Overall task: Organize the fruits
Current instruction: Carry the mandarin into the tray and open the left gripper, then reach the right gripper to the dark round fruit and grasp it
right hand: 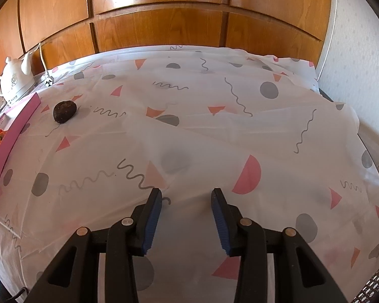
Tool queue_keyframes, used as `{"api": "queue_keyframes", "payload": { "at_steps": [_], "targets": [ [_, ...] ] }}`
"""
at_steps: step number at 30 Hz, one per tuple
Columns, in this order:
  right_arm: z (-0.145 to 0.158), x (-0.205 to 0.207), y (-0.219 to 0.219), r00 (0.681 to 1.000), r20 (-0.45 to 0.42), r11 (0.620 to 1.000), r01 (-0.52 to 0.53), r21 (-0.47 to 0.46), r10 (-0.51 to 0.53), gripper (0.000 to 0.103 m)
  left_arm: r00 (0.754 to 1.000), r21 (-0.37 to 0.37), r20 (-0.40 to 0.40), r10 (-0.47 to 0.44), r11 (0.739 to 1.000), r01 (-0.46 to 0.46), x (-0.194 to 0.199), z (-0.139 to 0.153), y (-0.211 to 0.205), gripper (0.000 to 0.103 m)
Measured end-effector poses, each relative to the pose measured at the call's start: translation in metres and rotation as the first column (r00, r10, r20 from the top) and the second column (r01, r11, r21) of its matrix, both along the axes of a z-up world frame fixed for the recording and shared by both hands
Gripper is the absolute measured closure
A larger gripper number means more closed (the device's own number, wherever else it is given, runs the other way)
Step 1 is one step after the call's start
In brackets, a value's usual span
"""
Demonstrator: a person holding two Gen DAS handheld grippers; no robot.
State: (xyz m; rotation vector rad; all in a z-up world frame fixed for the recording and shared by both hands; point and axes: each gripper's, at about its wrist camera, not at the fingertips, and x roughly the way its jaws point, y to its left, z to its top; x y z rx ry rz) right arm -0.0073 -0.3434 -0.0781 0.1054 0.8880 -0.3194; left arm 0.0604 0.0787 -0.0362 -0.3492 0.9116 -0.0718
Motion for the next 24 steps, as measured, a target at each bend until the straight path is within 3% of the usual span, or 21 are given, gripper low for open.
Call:
{"api": "queue_keyframes", "payload": {
  "at_steps": [4,10,14,20,24],
  "targets": [
    [0.000,0.001,0.000,1.000,-0.003,1.000,0.000,-0.002,0.000,0.062,0.999,-0.019,-0.015,0.048,0.999,-0.048,-0.001,-0.009,0.021,0.065],
    [0.000,0.002,0.002,1.000,-0.005,1.000,0.000,-0.013,0.000,0.062,0.999,-0.002,-0.010,0.042,0.999,-0.042,0.004,-0.011,0.023,0.064],
    [0.000,0.003,0.002,1.000,-0.011,1.000,-0.001,-0.016,0.000,0.062,0.997,-0.003,-0.031,0.077,0.997,-0.078,0.006,-0.018,0.027,0.052],
    [0.002,0.006,0.003,1.000,-0.015,1.000,-0.006,-0.021,0.005,0.062,0.993,0.027,-0.018,0.113,0.993,-0.112,-0.002,-0.014,0.029,0.052],
    [0.007,0.009,0.008,1.000,-0.004,0.999,-0.028,-0.025,0.028,0.062,0.994,0.061,0.016,0.109,0.992,-0.109,-0.009,-0.008,0.025,0.046]
  ]
}}
